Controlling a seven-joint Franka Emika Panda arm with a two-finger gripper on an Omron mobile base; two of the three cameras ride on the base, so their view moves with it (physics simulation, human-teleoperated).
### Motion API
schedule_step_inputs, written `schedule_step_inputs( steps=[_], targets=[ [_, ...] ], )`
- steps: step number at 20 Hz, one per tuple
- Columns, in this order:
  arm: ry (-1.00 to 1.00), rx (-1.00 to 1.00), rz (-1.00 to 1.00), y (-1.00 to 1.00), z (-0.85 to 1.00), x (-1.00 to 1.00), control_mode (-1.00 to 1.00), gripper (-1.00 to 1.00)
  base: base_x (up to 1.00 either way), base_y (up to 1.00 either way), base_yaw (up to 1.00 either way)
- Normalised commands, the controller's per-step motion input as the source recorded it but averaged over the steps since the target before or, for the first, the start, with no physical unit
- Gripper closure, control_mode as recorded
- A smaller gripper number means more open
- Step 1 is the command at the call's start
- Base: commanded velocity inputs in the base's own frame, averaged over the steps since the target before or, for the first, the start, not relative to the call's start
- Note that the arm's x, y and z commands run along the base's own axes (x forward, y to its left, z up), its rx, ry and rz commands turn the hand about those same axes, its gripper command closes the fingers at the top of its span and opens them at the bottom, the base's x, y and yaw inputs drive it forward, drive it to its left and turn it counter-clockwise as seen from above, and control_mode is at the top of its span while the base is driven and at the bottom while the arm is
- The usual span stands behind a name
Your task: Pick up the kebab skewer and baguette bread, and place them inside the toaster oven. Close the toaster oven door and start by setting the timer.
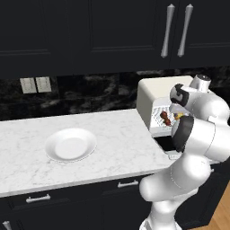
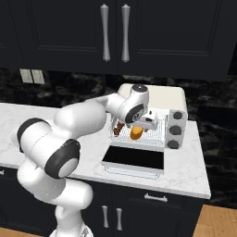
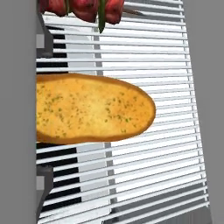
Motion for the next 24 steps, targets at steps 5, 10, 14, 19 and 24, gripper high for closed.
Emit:
schedule_step_inputs(
  steps=[5, 10, 14, 19, 24],
  targets=[
    [-0.03, 0.00, 0.00, -0.13, 0.20, -0.82, -1.00, -1.00, 0.00, 0.00, 0.00],
    [0.03, 0.00, -0.07, -0.01, 0.00, -0.89, -1.00, -1.00, 0.00, 0.00, 0.00],
    [0.24, 0.00, -0.23, 0.00, -0.18, -0.35, -1.00, -1.00, 0.00, 0.00, 0.00],
    [0.08, 0.00, -0.17, -0.06, -0.37, -0.26, -1.00, -1.00, 0.00, 0.00, 0.00],
    [0.07, 0.00, -0.08, -0.05, -0.44, -0.09, -1.00, -1.00, 0.00, 0.00, 0.00]
  ],
)
